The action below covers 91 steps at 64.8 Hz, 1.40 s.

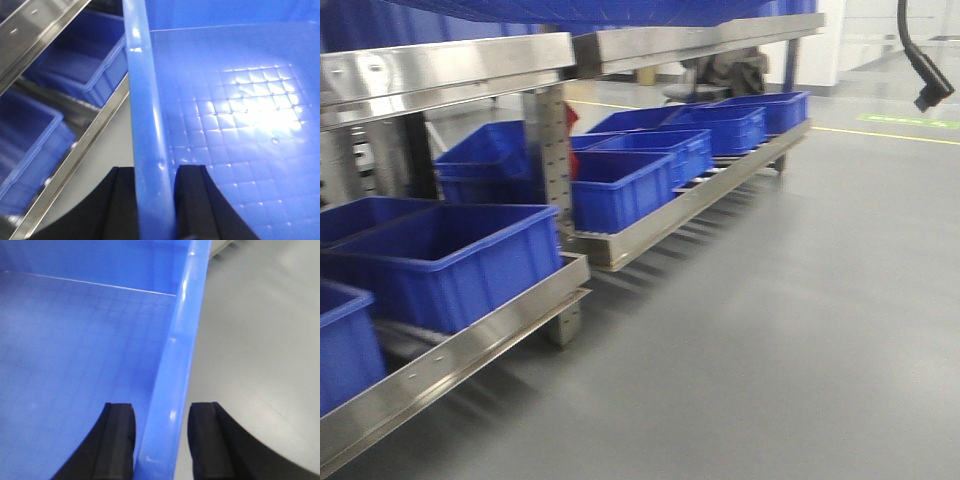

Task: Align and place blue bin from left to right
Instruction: 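Drive across the floor past the office chair carrying the bin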

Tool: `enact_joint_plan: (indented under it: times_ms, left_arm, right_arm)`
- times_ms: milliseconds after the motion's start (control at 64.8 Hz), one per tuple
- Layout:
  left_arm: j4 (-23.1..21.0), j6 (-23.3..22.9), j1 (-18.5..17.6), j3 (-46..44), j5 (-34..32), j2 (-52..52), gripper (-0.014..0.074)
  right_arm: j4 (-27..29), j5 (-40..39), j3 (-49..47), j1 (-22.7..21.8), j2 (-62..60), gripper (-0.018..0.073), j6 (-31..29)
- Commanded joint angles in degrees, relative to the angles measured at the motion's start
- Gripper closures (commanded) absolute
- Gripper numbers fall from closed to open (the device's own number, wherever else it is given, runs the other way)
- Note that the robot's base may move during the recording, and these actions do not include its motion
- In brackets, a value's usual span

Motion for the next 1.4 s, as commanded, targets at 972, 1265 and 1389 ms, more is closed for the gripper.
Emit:
enact_joint_plan:
  times_ms: [972, 1265, 1389]
  left_arm:
    - [-3.5, 0.6, -0.9, -1.5, -5.5, -1.6, 0.0606]
    - [-3.5, 0.6, -0.9, -1.5, -5.5, -1.6, 0.0606]
    - [-3.5, 0.6, -0.9, -1.5, -5.5, -1.6, 0.0606]
  right_arm:
    - [-0.6, -5.9, -0.7, 0.3, -0.4, 0.0638, 1.4]
    - [-0.6, -5.9, -0.7, 0.3, -0.4, 0.0638, 1.4]
    - [-0.6, -5.9, -0.7, 0.3, -0.4, 0.0638, 1.4]
